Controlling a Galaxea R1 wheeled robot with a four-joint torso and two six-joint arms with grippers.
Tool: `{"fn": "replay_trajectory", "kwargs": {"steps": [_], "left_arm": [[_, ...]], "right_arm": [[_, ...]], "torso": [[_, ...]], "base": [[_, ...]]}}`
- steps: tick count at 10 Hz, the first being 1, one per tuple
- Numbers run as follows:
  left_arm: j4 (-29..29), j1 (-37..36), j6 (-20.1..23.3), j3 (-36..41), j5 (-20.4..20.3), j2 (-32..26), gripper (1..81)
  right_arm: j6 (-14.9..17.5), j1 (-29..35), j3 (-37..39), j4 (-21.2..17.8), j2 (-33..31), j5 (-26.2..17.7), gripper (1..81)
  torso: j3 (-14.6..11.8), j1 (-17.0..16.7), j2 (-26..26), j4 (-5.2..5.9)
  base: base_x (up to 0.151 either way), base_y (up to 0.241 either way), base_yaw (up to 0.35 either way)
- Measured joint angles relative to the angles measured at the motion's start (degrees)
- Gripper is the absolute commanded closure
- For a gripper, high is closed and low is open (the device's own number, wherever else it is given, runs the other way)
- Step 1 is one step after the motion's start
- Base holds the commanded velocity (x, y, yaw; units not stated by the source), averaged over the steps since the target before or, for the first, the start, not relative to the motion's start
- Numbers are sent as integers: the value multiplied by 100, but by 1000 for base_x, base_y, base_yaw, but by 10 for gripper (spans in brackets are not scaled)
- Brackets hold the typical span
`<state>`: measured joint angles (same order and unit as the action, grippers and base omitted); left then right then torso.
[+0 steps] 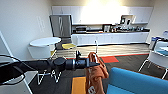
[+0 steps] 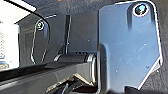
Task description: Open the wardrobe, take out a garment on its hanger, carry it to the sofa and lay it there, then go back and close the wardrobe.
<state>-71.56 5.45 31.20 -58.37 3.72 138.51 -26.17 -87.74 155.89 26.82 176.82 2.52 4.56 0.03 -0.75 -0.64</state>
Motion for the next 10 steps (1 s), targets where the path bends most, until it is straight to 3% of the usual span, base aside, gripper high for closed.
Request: {"fn": "replay_trajectory", "kwargs": {"steps": [10], "left_arm": [[0, 74, 22, 99, -15, -146, 811]], "right_arm": [[0, 0, 0, 0, 0, -2, 10]], "torso": [[0, -2, -2, 0]], "base": [[0, 0, -296]]}}
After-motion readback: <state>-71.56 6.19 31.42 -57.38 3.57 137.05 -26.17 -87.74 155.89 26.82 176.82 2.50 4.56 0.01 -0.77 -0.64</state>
